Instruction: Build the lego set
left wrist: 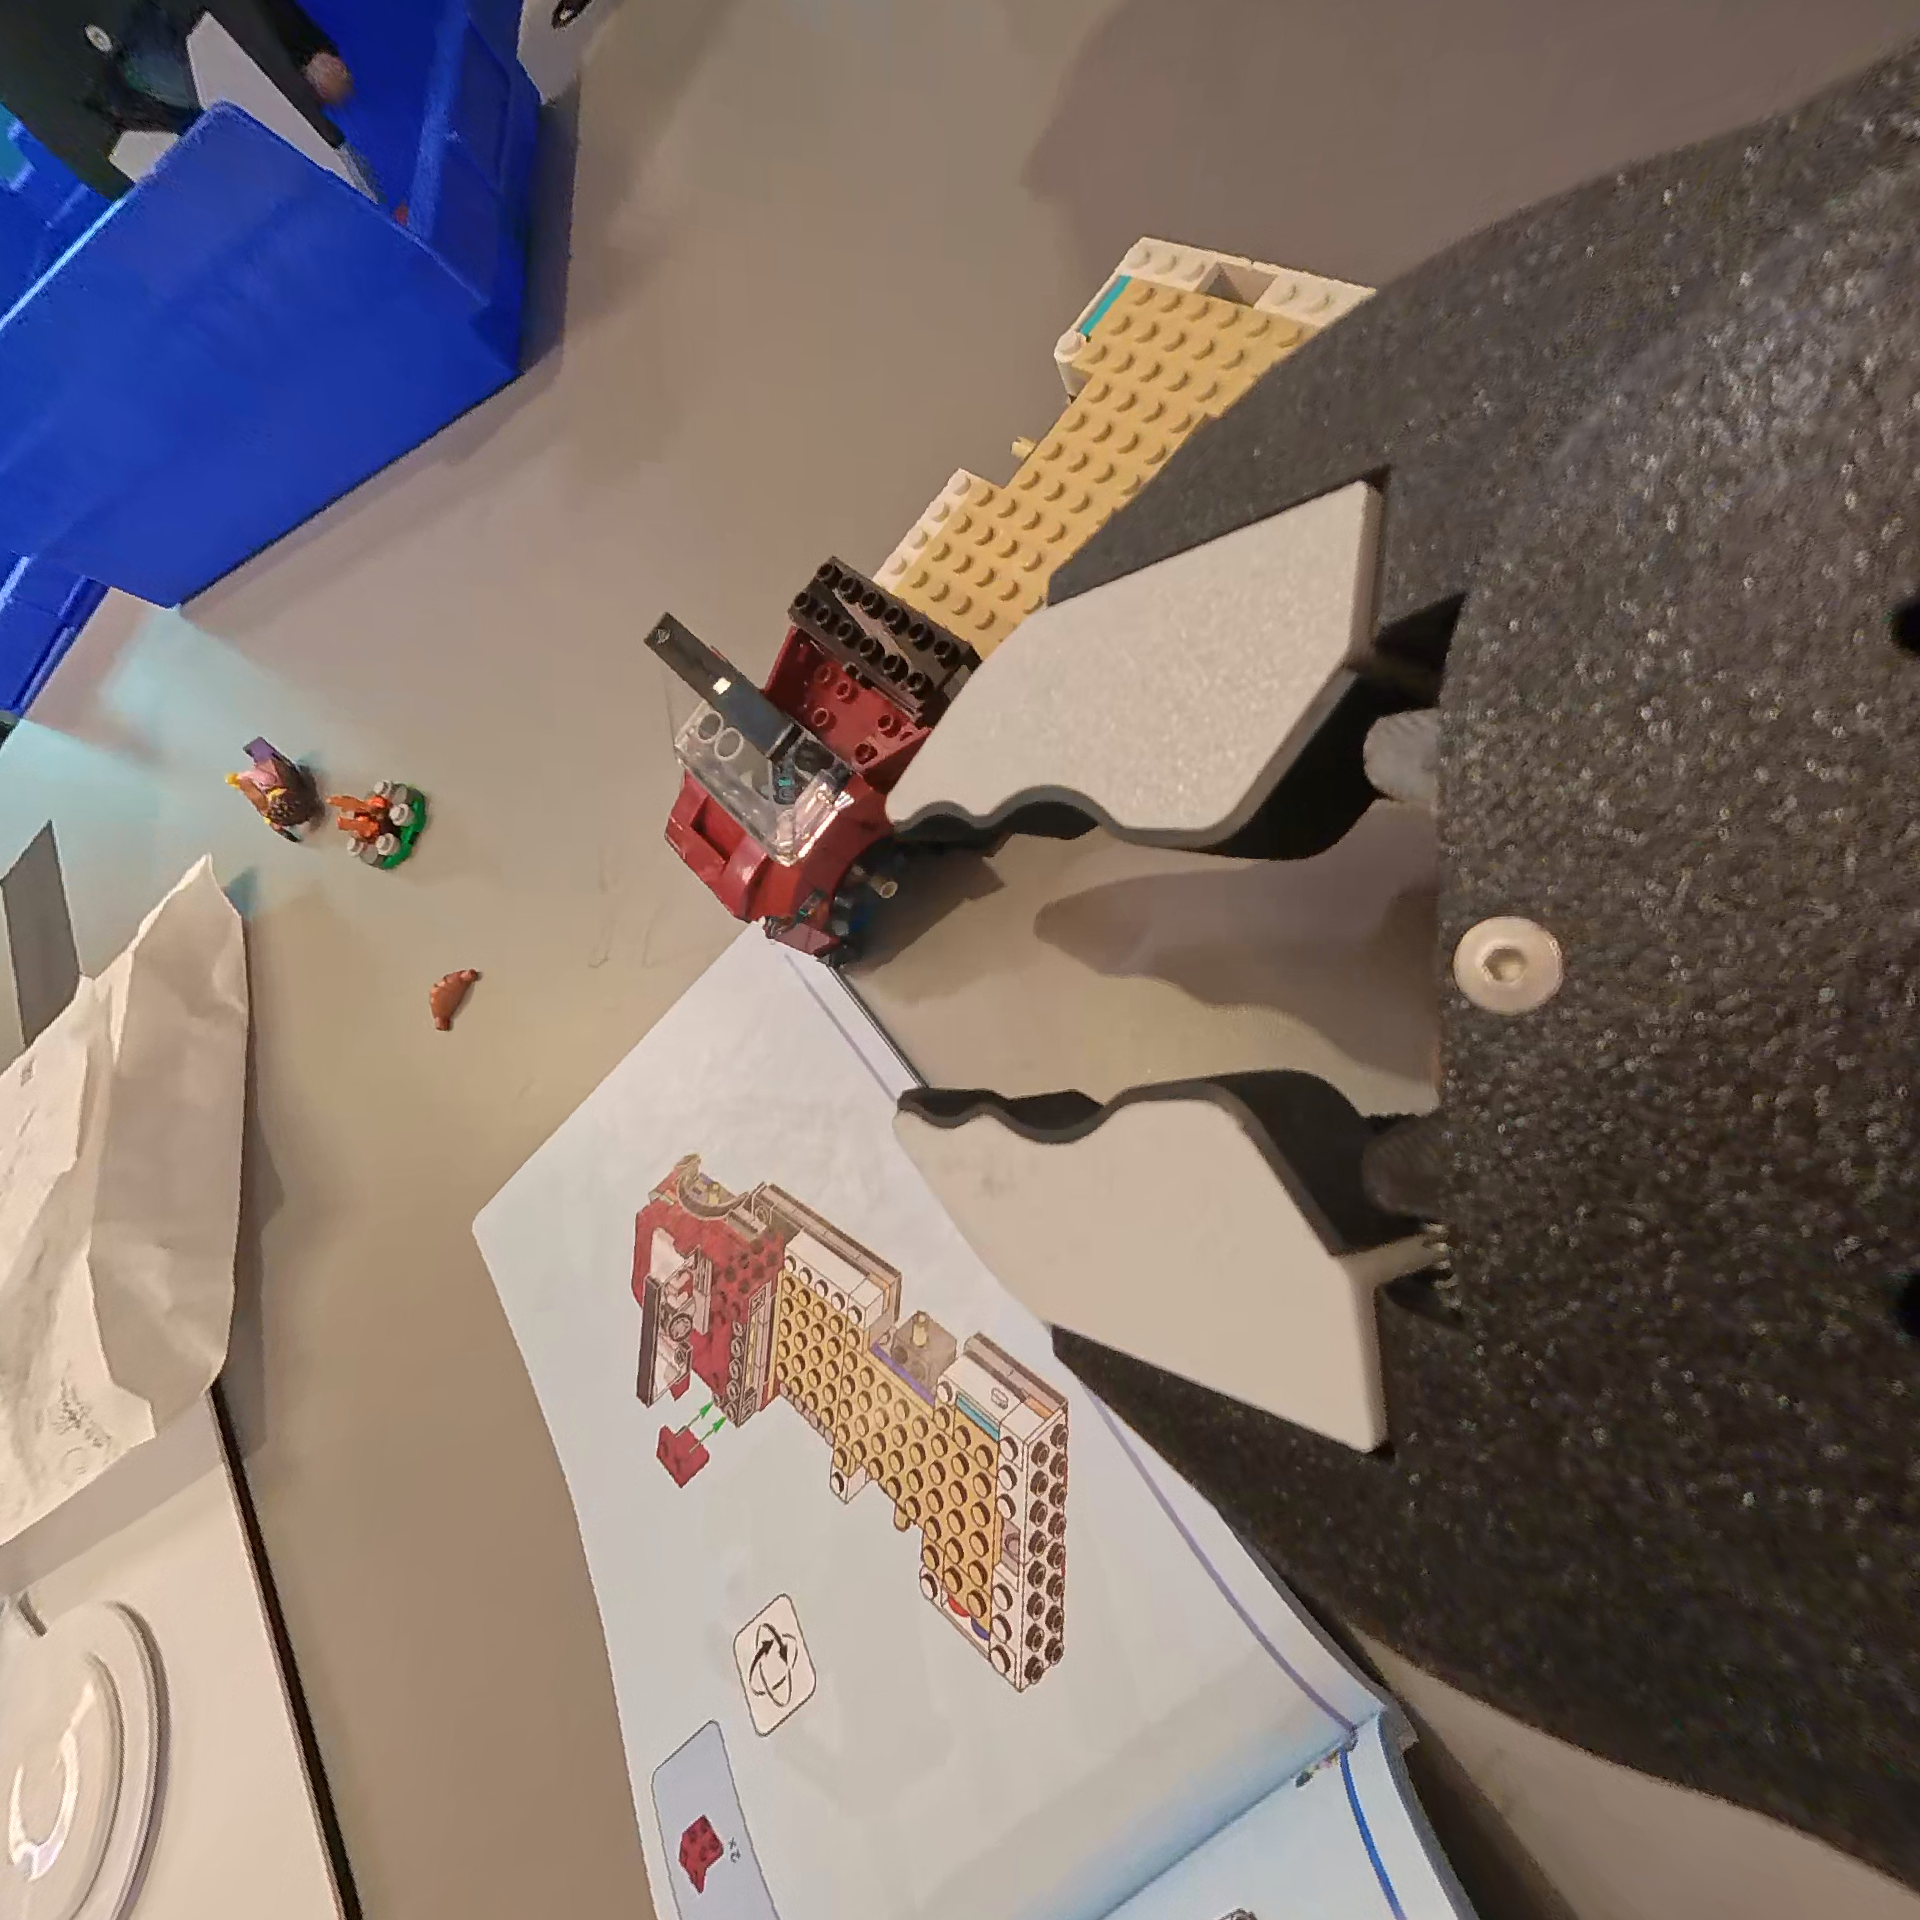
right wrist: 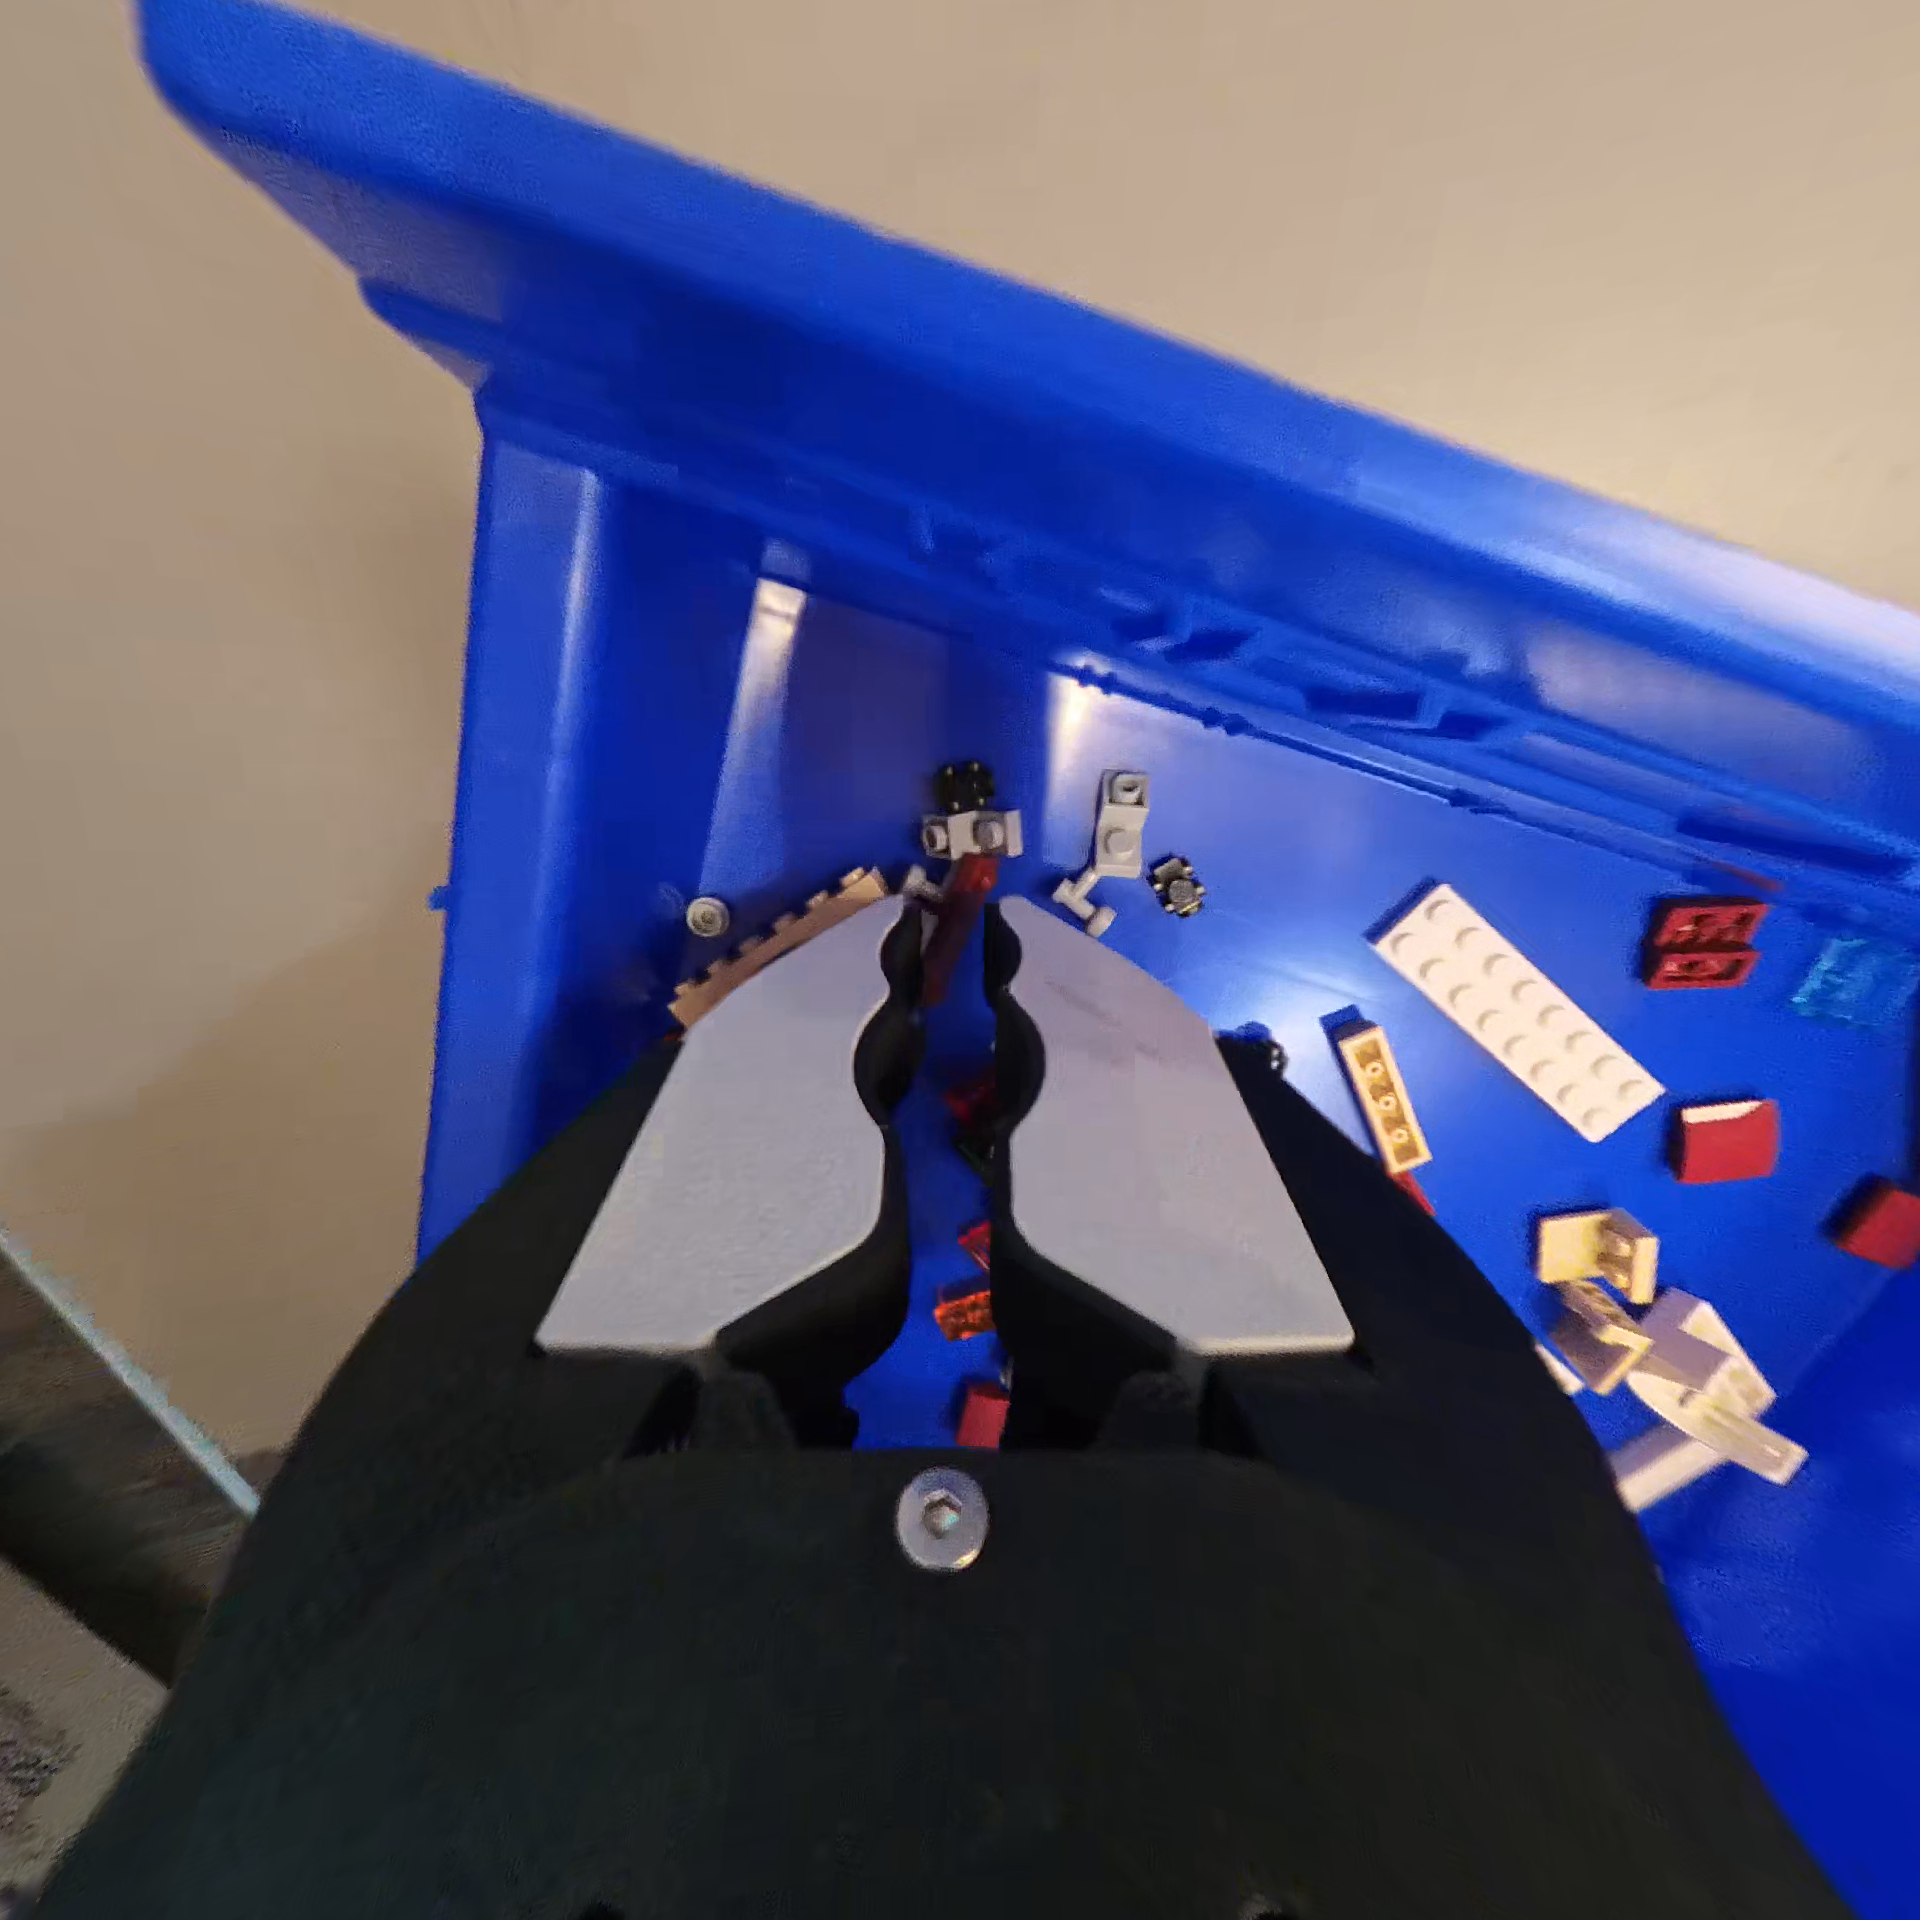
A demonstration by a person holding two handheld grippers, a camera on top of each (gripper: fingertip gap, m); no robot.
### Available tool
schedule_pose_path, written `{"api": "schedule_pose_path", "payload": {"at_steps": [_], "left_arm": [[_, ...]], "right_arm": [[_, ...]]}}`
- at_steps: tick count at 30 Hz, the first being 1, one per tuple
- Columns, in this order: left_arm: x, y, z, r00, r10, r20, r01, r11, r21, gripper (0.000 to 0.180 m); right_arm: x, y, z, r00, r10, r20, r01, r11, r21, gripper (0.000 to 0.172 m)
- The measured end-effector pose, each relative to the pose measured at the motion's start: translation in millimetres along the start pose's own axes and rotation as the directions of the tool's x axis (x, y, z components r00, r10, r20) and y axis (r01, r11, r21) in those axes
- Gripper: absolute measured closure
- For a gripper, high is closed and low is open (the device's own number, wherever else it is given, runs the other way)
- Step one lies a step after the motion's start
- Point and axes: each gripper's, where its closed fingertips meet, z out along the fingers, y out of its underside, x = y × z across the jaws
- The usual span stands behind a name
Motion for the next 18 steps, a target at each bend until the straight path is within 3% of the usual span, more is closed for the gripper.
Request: {"api": "schedule_pose_path", "payload": {"at_steps": [9, 18], "left_arm": [[0, -1, -1, 1.0, -0.009, -0.009, 0.009, 1.0, 0.006, 0.135], [4, 1, 0, 0.999, 0.034, 0.003, -0.034, 0.999, -0.006, 0.135]], "right_arm": [[4, 1, 5, 0.996, 0.085, 0.032, -0.084, 0.996, -0.033, 0.166], [9, -6, -12, 0.995, 0.103, -0.016, -0.102, 0.994, 0.031, 0.168]]}}
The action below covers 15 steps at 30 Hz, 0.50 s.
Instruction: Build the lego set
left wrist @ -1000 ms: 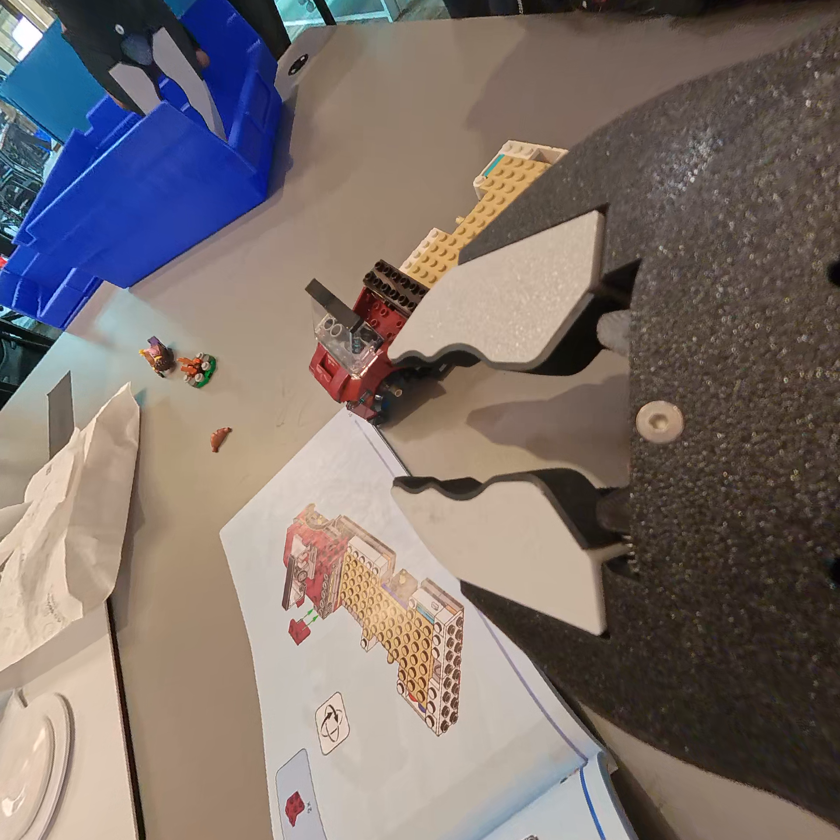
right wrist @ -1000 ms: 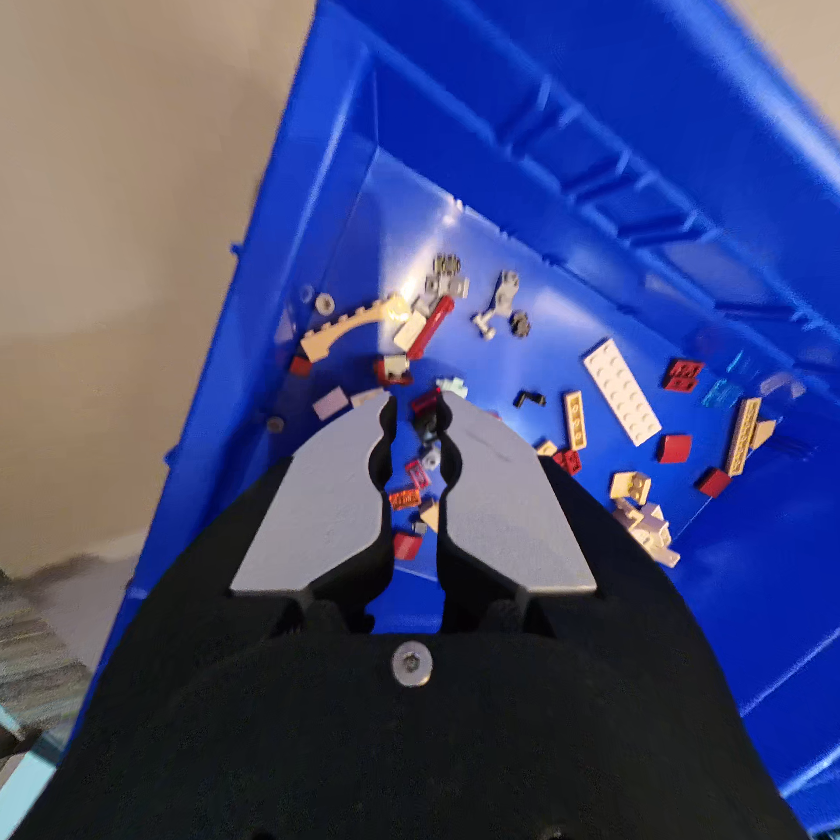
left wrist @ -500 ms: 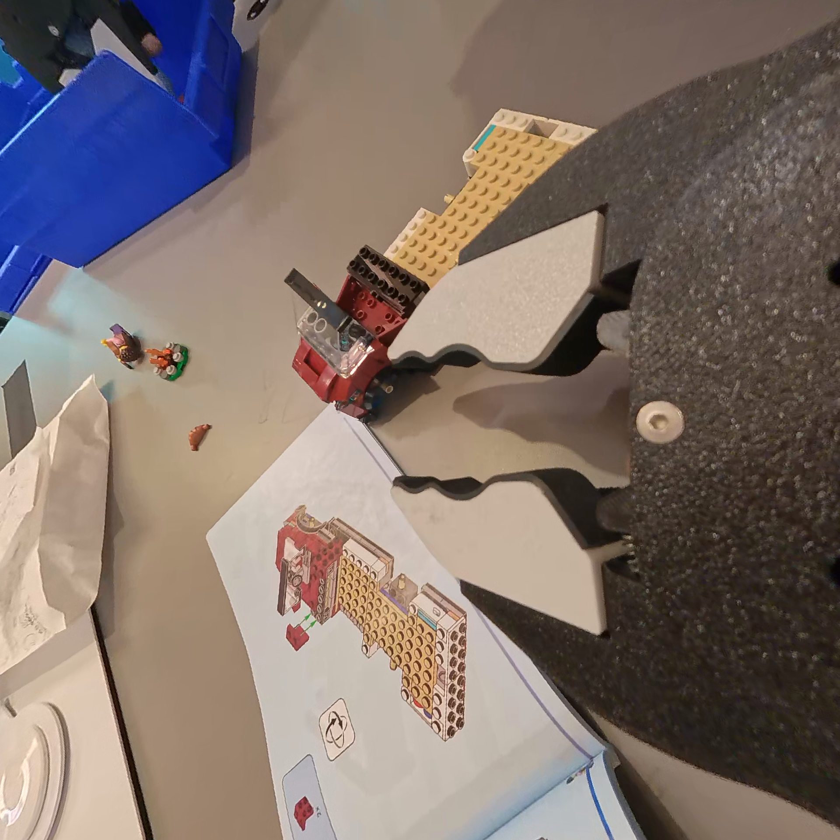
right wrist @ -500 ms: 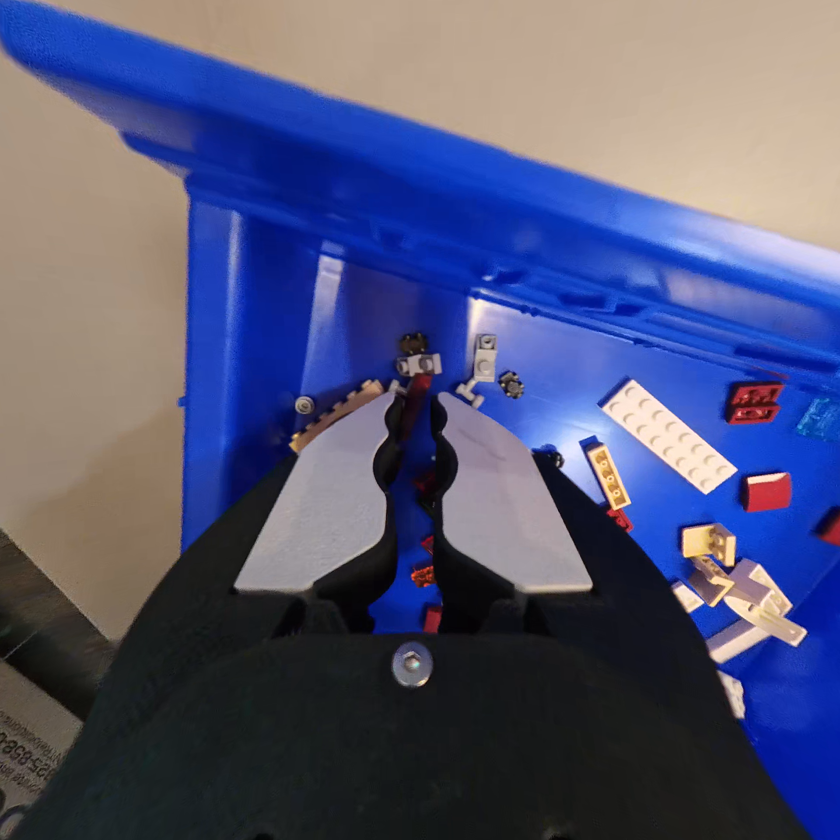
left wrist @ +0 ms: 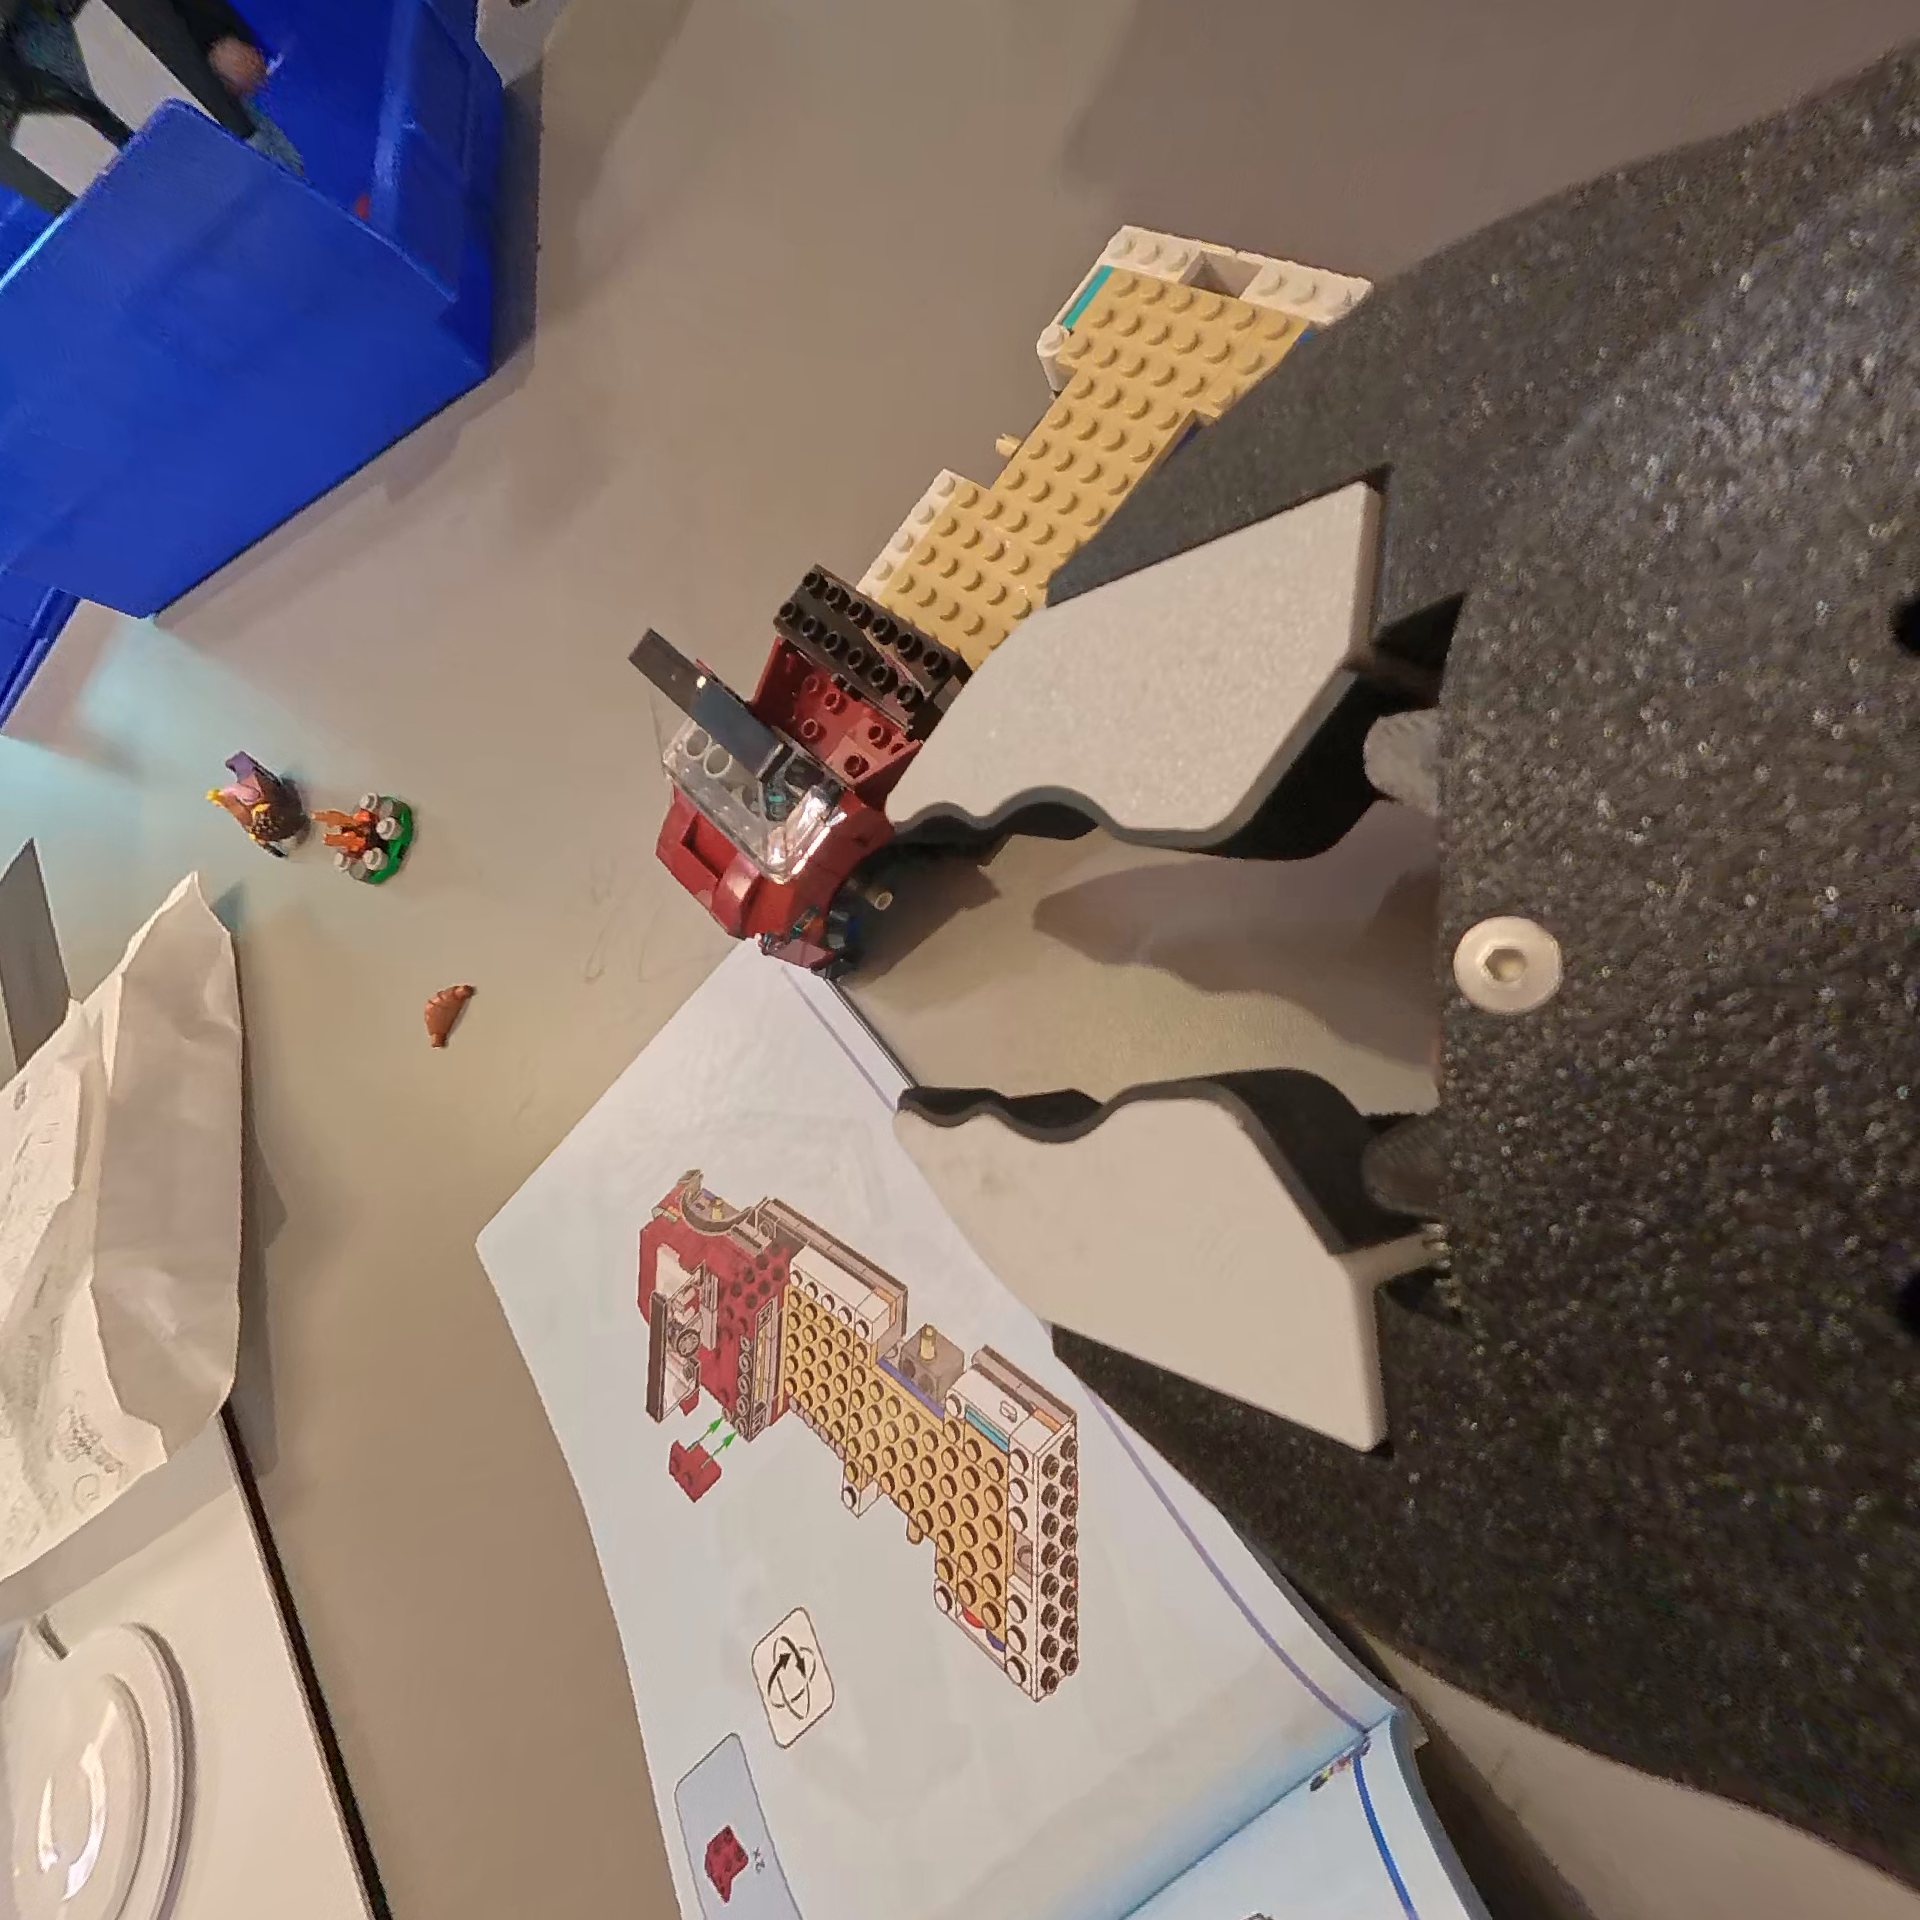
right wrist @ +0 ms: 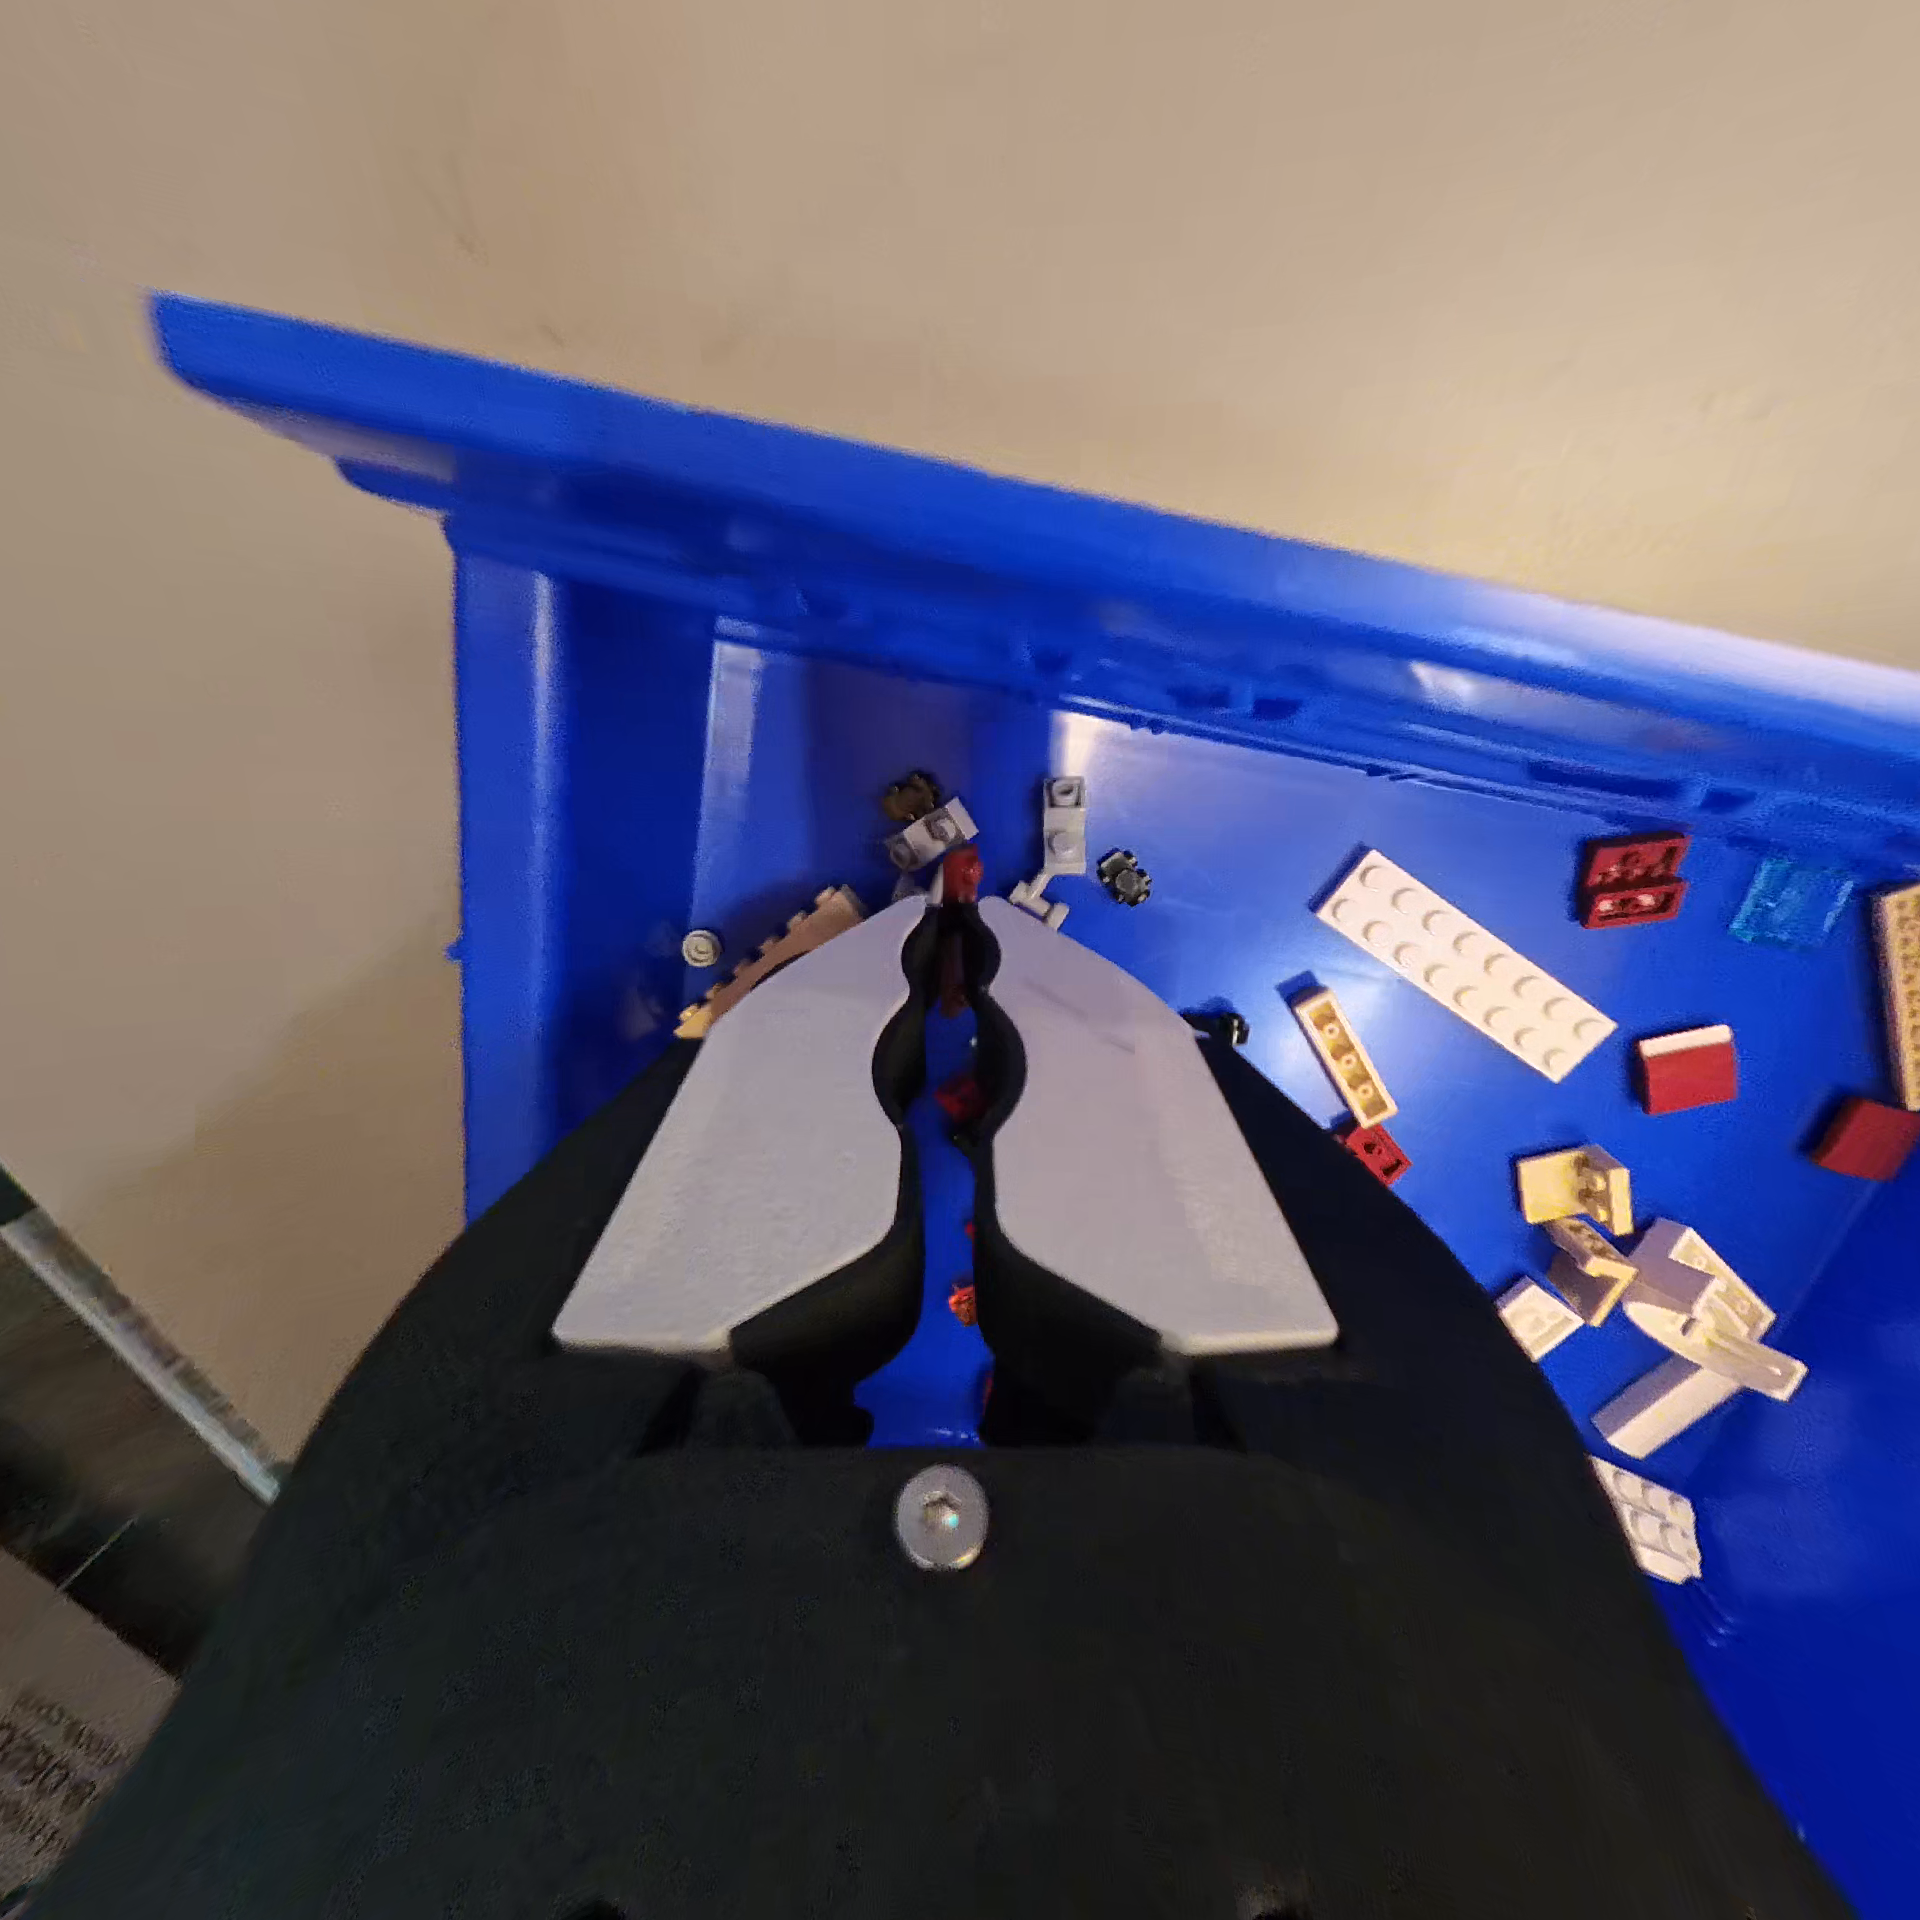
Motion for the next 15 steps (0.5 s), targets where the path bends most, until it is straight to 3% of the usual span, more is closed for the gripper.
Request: {"api": "schedule_pose_path", "payload": {"at_steps": [5, 9, 12, 15], "left_arm": [[1, 1, 0, 1.0, 0.01, 0.003, -0.01, 1.0, -0.007, 0.134], [1, 1, 0, 1.0, 0.01, 0.004, -0.01, 1.0, -0.005, 0.134], [1, 2, 0, 1.0, 0.01, 0.002, -0.01, 1.0, -0.011, 0.134], [1, 2, 0, 1.0, 0.013, 0.003, -0.013, 1.0, -0.012, 0.134]], "right_arm": [[-22, -20, -32, 0.999, 0.009, -0.045, -0.003, 0.991, 0.132, 0.169], [-81, -56, -48, 0.999, -0.007, -0.039, 0.019, 0.951, 0.309, 0.169], [-128, -76, -27, 0.999, -0.037, -0.033, 0.046, 0.935, 0.351, 0.169], [-149, -78, 16, 0.996, -0.04, -0.079, 0.061, 0.955, 0.29, 0.169]]}}
